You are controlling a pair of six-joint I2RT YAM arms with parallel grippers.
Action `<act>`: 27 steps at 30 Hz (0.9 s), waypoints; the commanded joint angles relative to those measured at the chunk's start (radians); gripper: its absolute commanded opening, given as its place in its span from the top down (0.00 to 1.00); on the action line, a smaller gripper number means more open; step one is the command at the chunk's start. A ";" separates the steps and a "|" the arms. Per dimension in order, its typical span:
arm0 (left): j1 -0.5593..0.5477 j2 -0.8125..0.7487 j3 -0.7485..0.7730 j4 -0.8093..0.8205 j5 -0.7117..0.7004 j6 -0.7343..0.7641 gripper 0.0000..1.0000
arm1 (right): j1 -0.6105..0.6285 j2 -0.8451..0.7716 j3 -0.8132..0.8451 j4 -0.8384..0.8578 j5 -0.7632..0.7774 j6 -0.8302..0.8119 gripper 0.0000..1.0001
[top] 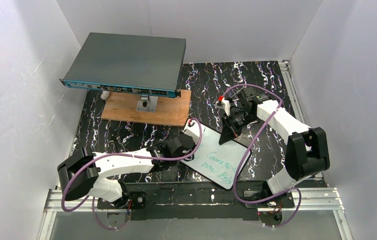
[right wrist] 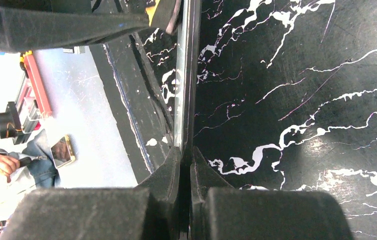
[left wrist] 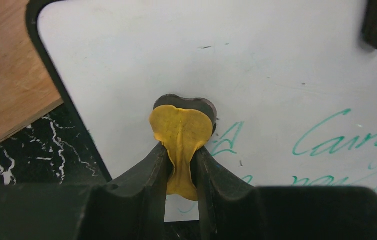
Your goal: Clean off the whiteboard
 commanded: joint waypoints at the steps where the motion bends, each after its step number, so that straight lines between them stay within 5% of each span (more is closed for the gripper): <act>1: -0.036 0.002 -0.024 0.103 0.155 0.073 1.00 | 0.020 -0.003 0.004 0.052 -0.030 -0.122 0.99; 7: -0.084 0.007 -0.060 0.199 0.158 0.087 1.00 | 0.020 -0.003 0.005 0.048 -0.038 -0.128 0.99; 13: -0.085 -0.013 -0.082 0.206 0.004 0.074 1.00 | 0.020 -0.001 0.006 0.047 -0.039 -0.131 0.99; 27: 0.011 -0.078 -0.095 0.060 -0.109 -0.038 1.00 | 0.020 0.003 0.009 0.042 -0.041 -0.135 0.99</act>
